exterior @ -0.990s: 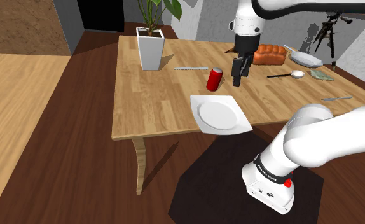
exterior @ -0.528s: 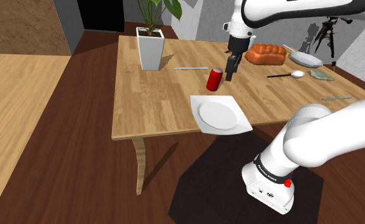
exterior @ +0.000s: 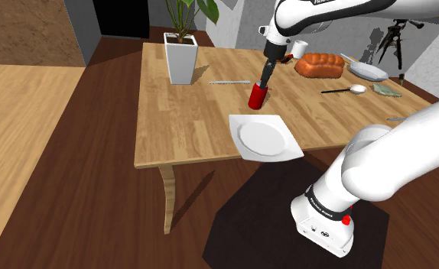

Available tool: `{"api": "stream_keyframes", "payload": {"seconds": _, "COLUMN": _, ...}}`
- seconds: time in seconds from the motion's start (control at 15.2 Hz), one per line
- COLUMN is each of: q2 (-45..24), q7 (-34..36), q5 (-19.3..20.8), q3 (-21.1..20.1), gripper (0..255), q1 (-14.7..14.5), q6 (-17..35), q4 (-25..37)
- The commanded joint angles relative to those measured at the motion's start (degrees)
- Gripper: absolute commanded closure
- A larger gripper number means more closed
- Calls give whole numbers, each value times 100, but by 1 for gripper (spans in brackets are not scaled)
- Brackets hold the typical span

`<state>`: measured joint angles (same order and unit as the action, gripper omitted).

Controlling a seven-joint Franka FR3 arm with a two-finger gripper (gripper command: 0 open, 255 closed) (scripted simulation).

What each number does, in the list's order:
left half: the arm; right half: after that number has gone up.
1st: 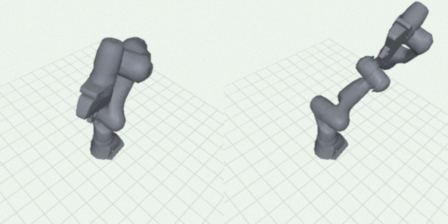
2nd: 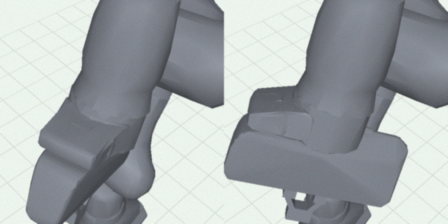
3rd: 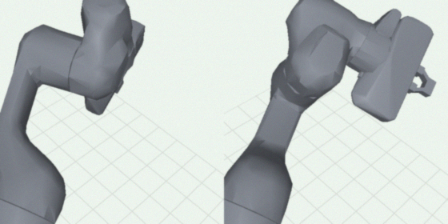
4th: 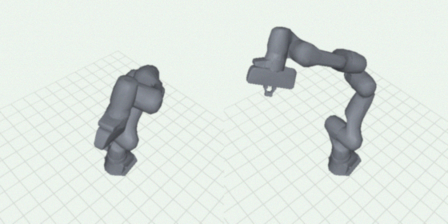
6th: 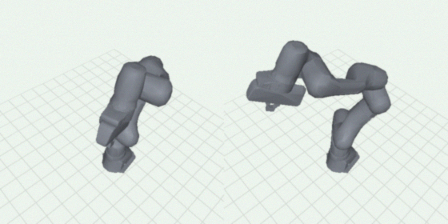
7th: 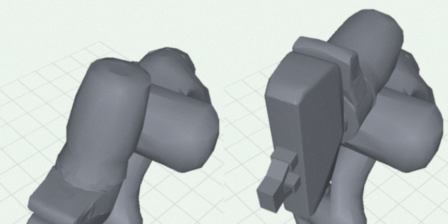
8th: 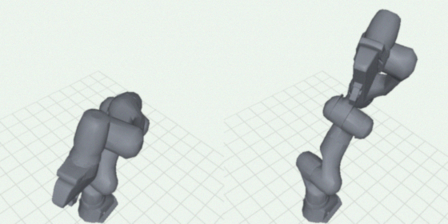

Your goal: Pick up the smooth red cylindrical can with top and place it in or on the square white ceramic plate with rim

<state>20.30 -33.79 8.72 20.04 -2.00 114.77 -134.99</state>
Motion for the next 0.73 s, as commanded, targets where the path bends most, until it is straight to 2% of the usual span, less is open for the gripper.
{"api": "stream_keyframes", "payload": {"seconds": 0.0, "q2": -192, "q7": -244, "q5": -76, "q3": 110, "gripper": 0, "q1": -35, "q6": 197, "q4": 107}}
{"api": "stream_keyframes", "payload": {"seconds": 0.46, "q2": -437, "q7": -284, "q5": -102, "q3": 189, "gripper": 0, "q1": -35, "q6": 822, "q4": -281}}
{"api": "stream_keyframes", "payload": {"seconds": 0.66, "q2": -437, "q7": -284, "q5": -102, "q3": 189, "gripper": 0, "q1": -35, "q6": 822, "q4": -281}}
